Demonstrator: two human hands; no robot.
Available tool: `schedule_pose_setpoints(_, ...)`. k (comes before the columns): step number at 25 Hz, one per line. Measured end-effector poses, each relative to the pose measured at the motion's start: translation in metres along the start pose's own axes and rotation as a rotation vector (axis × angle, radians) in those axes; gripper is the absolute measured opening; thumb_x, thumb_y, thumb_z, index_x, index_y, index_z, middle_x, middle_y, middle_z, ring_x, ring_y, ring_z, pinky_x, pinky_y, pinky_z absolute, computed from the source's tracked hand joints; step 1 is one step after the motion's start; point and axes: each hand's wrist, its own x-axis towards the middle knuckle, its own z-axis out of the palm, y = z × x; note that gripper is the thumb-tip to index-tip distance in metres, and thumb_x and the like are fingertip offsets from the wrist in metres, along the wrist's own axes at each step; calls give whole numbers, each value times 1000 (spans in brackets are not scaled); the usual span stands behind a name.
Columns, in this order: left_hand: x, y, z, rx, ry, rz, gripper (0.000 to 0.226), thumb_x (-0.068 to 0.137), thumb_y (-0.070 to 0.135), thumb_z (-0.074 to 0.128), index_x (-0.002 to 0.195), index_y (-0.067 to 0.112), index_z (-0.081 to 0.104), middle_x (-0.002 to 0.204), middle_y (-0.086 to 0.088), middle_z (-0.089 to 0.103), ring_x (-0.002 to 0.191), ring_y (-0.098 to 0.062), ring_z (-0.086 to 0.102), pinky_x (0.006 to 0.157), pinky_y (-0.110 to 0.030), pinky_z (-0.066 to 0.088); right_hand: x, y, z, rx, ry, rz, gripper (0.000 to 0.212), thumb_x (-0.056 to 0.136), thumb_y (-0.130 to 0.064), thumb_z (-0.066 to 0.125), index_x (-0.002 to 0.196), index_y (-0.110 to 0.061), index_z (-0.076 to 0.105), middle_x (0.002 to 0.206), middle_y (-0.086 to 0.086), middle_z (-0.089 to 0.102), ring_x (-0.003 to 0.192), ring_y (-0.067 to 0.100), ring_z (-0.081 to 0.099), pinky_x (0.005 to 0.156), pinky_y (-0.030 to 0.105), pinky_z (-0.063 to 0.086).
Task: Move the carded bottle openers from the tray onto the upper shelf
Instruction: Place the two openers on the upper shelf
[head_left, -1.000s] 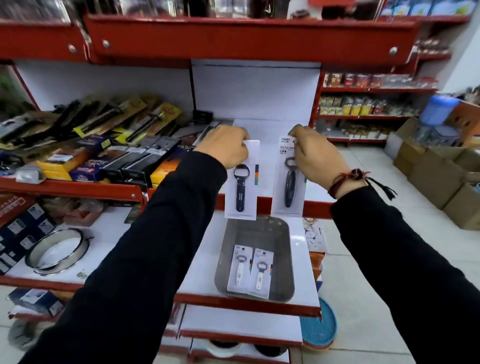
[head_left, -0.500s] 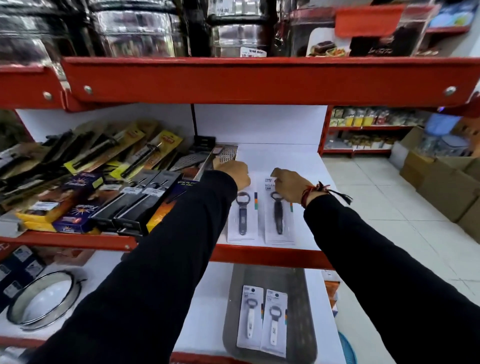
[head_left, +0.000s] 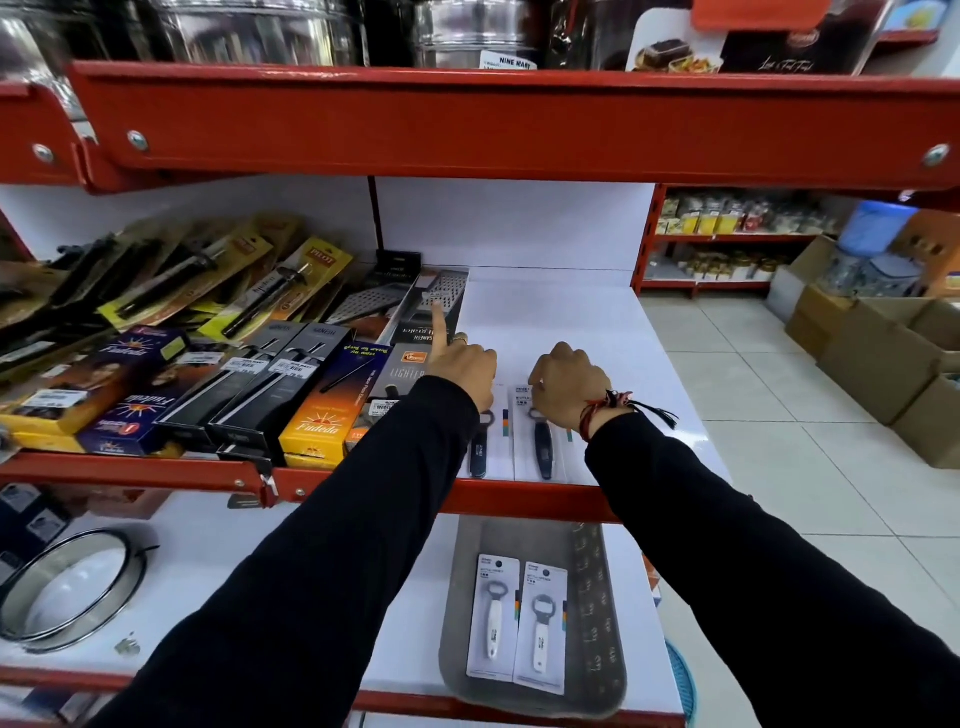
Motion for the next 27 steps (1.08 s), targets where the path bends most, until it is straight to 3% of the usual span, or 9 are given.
schedule_pose_setpoints(2, -5, 1, 3, 4, -16, 7, 29, 89, 18, 45, 103, 24, 71, 91, 6, 72, 114, -22, 60, 115, -67, -20, -4, 3, 0, -22, -4, -8, 33, 92, -21, 45, 118, -16, 65, 125, 9, 52, 116, 30, 50, 91, 39, 44)
schedule_pose_setpoints(4, -12, 0, 1, -8, -37, 12, 31, 92, 20, 47, 112, 25, 70, 107, 3, 69, 116, -22, 60, 117, -66, -17, -11, 6, -2, 34, 26, -17, 35, 93, -24, 43, 121, -21, 63, 128, 7, 54, 118, 30, 51, 94, 40, 41)
schedule_pose_setpoints(7, -34, 1, -18, -83, -12, 11, 37, 95, 26, 49, 131, 25, 59, 130, -1, 60, 121, -22, 59, 121, -53, 9, -34, 7, -13, 111, 167, -41, 35, 94, -30, 42, 121, -22, 62, 122, 4, 60, 112, 29, 57, 91, 39, 41)
schedule_pose_setpoints(10, -76, 7, -35, -274, 259, 0, 37, 100, 36, 39, 128, 21, 60, 124, -3, 65, 113, -24, 62, 97, -40, 44, -75, 5, -27, 175, 364, -66, 27, 94, -30, 43, 108, -19, 64, 102, 5, 64, 94, 29, 62, 79, 39, 47)
schedule_pose_setpoints(13, -132, 18, -43, -381, 424, 45, 37, 101, 45, 36, 108, 23, 64, 102, 1, 68, 96, -20, 65, 76, -35, 52, -136, 3, -34, 311, 428, -98, 23, 93, -29, 42, 105, -21, 61, 96, 2, 62, 88, 23, 59, 74, 38, 49)
schedule_pose_setpoints(17, -200, 40, -26, -411, 203, 87, 35, 101, 46, 36, 102, 21, 62, 100, 1, 65, 99, -20, 60, 77, -36, 50, -217, 9, -18, 360, 275, -126, 19, 91, -26, 44, 103, -24, 58, 95, -6, 58, 87, 15, 53, 71, 33, 45)
schedule_pose_setpoints(23, -210, 65, 61, -476, -197, 68, 27, 100, 23, 43, 120, 16, 59, 123, -4, 62, 115, -24, 57, 91, -36, 51, -232, 28, 65, 275, -99, 3, 23, 93, -25, 44, 106, -18, 61, 108, 4, 62, 97, 25, 61, 70, 30, 41)
schedule_pose_setpoints(25, -190, 72, 91, -460, -292, 75, 33, 99, 17, 47, 130, 14, 57, 131, -7, 59, 121, -26, 57, 97, -37, 51, -211, 32, 101, 246, -201, 52, 27, 92, -25, 44, 110, -16, 63, 115, 7, 62, 104, 29, 62, 79, 34, 47)
schedule_pose_setpoints(27, -166, 80, 120, -402, -373, 86, 38, 97, 13, 50, 135, 10, 54, 135, -11, 56, 124, -30, 56, 102, -40, 50, -187, 36, 135, 149, -285, 64, 33, 90, -25, 44, 115, -17, 63, 124, 7, 61, 111, 30, 61, 94, 40, 43)
